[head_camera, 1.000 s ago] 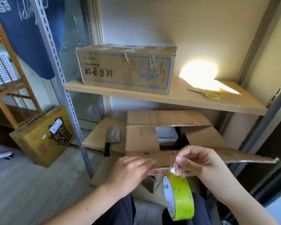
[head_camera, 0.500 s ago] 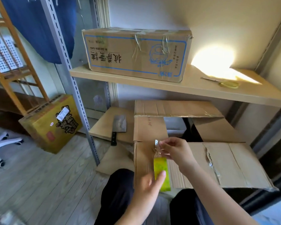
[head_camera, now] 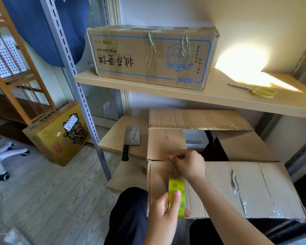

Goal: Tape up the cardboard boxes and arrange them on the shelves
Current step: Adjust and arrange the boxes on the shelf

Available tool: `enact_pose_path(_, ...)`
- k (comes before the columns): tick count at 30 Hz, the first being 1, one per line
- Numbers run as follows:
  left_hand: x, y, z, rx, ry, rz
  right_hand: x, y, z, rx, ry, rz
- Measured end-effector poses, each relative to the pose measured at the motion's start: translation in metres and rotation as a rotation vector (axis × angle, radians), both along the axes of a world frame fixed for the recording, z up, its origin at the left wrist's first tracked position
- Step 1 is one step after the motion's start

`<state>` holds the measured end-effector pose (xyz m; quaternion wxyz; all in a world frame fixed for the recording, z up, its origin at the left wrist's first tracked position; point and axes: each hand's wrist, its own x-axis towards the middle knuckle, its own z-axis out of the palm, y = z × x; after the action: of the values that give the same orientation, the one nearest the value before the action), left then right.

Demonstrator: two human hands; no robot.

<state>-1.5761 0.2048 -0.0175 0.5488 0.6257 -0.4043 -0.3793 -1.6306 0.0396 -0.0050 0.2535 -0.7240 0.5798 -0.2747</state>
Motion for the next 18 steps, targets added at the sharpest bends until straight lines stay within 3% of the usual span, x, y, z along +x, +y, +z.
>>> enact_pose_path(4,-0.001,0.003,0.003,-0.03,0.028,-0.032,-0.001,-0.001,0.002,0.036,-0.082,-0.021)
enact_pose_path(10,-0.007,0.003,-0.003,-0.014,-0.016,-0.04,0.003,-0.005,0.002,0.121,0.226,0.039)
enact_pose_path(15,-0.01,0.007,-0.006,0.03,0.022,-0.069,0.004,0.003,-0.008,-0.034,0.363,0.099)
enact_pose_path(18,-0.01,0.01,-0.008,0.037,0.0,-0.092,-0.003,-0.005,-0.01,-0.087,0.269,0.197)
